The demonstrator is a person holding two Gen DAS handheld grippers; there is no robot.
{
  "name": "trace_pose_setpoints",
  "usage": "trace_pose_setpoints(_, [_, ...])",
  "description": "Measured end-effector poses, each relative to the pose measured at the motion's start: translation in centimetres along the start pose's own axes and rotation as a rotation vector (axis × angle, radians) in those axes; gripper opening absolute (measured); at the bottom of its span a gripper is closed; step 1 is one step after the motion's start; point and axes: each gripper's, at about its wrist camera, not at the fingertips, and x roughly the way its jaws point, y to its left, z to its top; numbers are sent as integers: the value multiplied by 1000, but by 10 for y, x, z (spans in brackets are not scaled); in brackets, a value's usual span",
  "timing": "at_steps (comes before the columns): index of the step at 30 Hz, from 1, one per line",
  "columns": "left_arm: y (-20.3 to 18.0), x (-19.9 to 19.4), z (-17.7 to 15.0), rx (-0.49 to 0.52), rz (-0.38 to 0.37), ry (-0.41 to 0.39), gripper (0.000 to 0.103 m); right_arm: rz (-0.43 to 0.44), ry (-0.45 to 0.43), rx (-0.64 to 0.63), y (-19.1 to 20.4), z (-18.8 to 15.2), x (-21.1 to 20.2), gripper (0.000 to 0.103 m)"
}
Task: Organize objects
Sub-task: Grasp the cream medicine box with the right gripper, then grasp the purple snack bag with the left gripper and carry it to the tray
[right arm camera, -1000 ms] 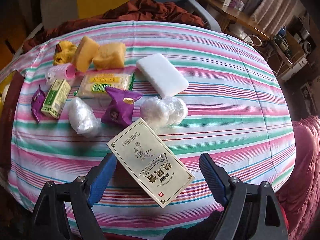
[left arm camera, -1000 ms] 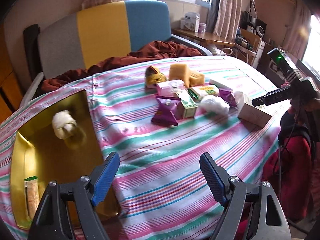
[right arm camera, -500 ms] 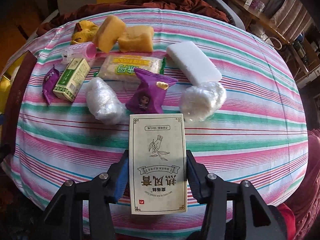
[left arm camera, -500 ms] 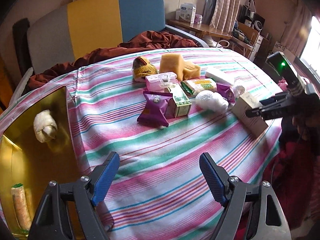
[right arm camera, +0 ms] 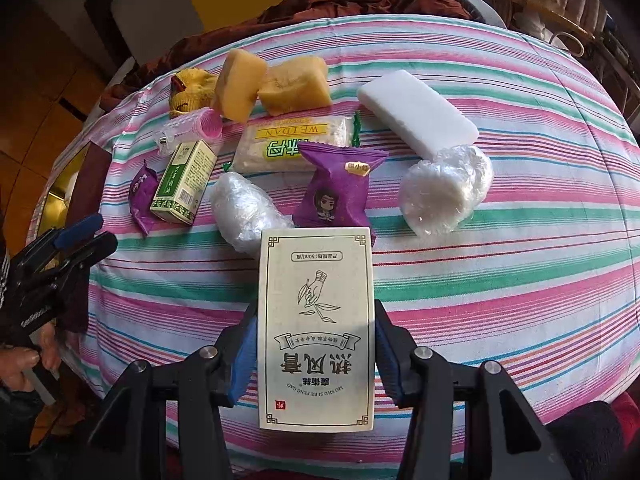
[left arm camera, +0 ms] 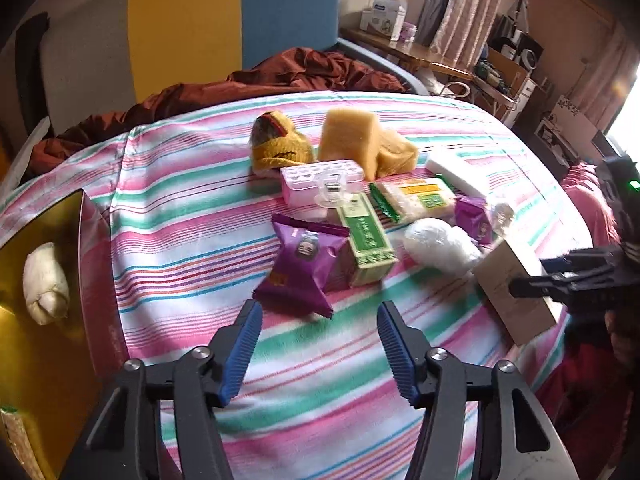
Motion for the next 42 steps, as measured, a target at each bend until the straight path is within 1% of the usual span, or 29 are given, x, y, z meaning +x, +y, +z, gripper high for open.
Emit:
trace_pose_setpoints(2, [5,10,7,-3,19,21,53,9,-2,9,-3,1,2,52])
trace_pose_setpoints(7, [7,31,22,46,71,44,53,23,-4,19,-5,6,5,52])
trace_pose_setpoints(13, [2,56,31,104,90,79,53,25,-3,24,-4,7,6,52])
trace_pose_setpoints(14, [4,61,31,98,83,88,51,24,-3,23,-4,7,6,52])
trace_pose_setpoints(15, [5,64,32,93,69,93,44,24,-2,22,-4,7,6,52])
trace_pose_setpoints(16, [5,64,31,102,77,74,40,22,-2,20,-4,7,7,52])
trace_pose_setpoints(18, [6,62,29,102,72,66,39,19,2,14,-2,8,8,52])
trace_pose_setpoints(21, [10,52,19,69,62,56,38,16,5,6,-1,8,10,52])
trace_pose_setpoints(25, [11,27,-4,18,43,32,38,17,8,-7,5,10,12,52])
trace_pose_setpoints(28, [5,4,-20,25,37,-1,38,1,12,-25,11,9,14,52])
trace_pose_setpoints(32, [1,-25,-32,23,16,-41,38,-24,12,-38,19,5,15,52])
trace_pose_setpoints(36, [8,-48,-43,0,3,-68,38,-64,-3,-38,29,1,13,52])
trace_pose_setpoints(42, [28,-81,-58,-60,11,-122,39,-75,-34,-15,38,-8,7,52])
